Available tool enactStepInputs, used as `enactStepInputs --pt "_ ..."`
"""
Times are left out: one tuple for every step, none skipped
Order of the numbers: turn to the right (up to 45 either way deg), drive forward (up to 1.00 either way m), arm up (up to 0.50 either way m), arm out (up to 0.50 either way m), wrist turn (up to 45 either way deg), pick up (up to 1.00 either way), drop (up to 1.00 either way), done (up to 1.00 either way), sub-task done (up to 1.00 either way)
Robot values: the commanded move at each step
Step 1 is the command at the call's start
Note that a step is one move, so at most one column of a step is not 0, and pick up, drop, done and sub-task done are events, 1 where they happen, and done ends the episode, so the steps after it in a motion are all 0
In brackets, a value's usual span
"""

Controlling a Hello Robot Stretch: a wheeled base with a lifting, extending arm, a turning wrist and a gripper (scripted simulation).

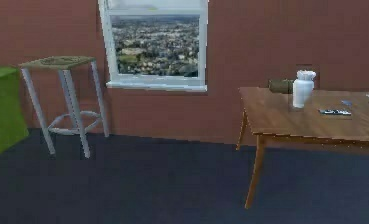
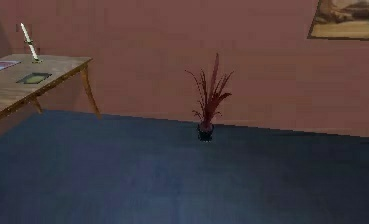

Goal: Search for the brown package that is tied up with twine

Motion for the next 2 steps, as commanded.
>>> enactStepInputs --pt "0.0 1.00 0.00 0.00 0.0 0.00 0.00 0.00 0.00" --pt "0.0 0.30 0.00 0.00 0.0 0.00 0.00 0.00 0.00"
